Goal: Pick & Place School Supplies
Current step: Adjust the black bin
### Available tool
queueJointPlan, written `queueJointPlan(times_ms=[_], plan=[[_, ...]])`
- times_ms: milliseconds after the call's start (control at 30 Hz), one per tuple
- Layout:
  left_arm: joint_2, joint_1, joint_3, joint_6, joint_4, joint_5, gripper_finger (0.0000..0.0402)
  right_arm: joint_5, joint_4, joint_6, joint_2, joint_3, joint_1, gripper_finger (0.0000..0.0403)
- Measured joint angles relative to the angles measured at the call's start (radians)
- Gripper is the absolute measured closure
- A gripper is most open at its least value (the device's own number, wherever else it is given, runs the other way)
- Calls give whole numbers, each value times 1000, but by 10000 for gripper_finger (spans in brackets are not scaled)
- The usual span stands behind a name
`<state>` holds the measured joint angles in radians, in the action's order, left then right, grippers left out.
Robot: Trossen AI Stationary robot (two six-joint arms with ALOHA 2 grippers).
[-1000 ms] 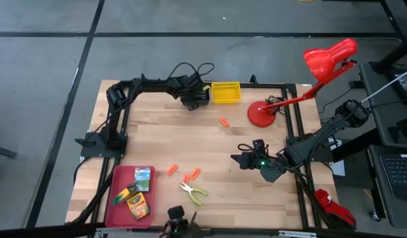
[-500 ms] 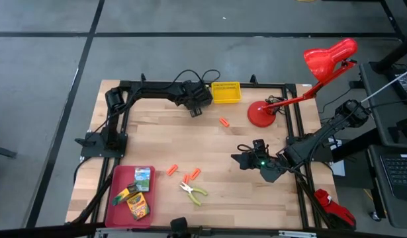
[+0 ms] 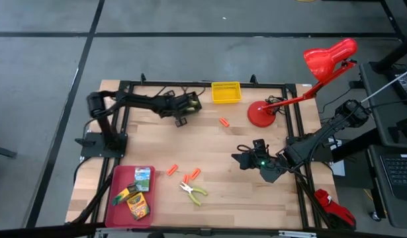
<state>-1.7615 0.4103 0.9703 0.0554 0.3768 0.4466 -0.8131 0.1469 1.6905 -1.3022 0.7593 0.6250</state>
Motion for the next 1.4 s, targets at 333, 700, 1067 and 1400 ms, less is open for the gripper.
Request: queueJointPlan(times_ms=[333, 700, 1067, 1400], plan=[[260, 4, -130, 20, -91, 40, 399, -2, 23, 0, 0, 0, 0, 351], [264, -38, -130, -129, -52, -174, 399, -10, 26, 8, 0, 0, 0, 351], [162, -70, -130, -184, -35, -158, 400, -9, 25, 19, 0, 0, 0, 351], [160, -10, -117, -165, -71, -176, 399, 1, 26, 23, 0, 0, 0, 350]])
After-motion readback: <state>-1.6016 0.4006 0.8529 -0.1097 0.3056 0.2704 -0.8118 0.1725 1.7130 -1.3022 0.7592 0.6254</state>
